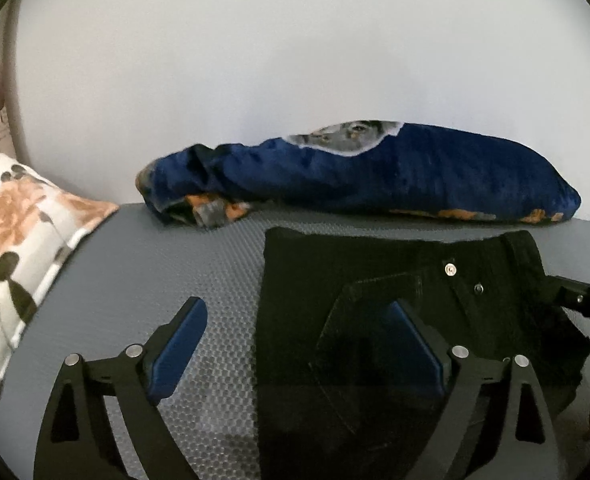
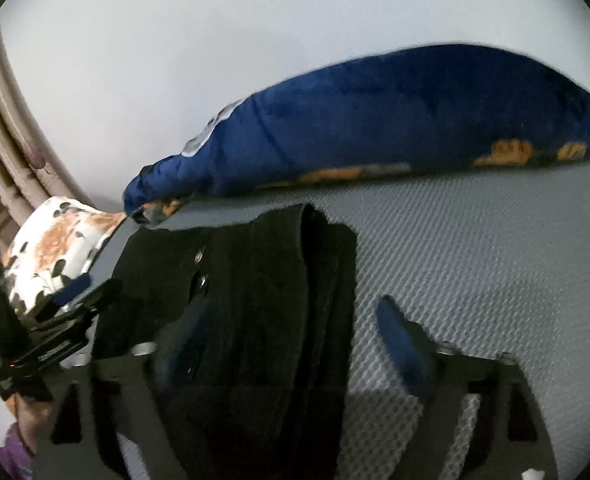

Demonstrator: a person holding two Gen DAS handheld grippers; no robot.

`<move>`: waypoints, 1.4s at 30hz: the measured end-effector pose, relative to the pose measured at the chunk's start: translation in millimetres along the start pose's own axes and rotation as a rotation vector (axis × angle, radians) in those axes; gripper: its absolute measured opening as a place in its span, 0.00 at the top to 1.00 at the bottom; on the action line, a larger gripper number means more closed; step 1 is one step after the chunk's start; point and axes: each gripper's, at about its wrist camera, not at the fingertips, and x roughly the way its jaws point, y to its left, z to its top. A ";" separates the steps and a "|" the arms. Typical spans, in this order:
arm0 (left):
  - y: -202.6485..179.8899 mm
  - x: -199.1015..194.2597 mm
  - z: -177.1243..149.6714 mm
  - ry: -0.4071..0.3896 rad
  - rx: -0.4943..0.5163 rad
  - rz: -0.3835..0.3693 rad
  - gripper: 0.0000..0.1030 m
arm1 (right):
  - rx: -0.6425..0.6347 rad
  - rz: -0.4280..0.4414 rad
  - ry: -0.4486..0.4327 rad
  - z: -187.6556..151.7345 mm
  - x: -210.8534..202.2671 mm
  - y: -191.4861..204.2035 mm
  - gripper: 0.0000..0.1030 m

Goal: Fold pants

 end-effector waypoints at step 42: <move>23.2 -152.6 22.8 -0.175 -0.086 -0.005 0.00 | -0.138 0.165 -0.105 -39.0 -105.4 133.7 0.15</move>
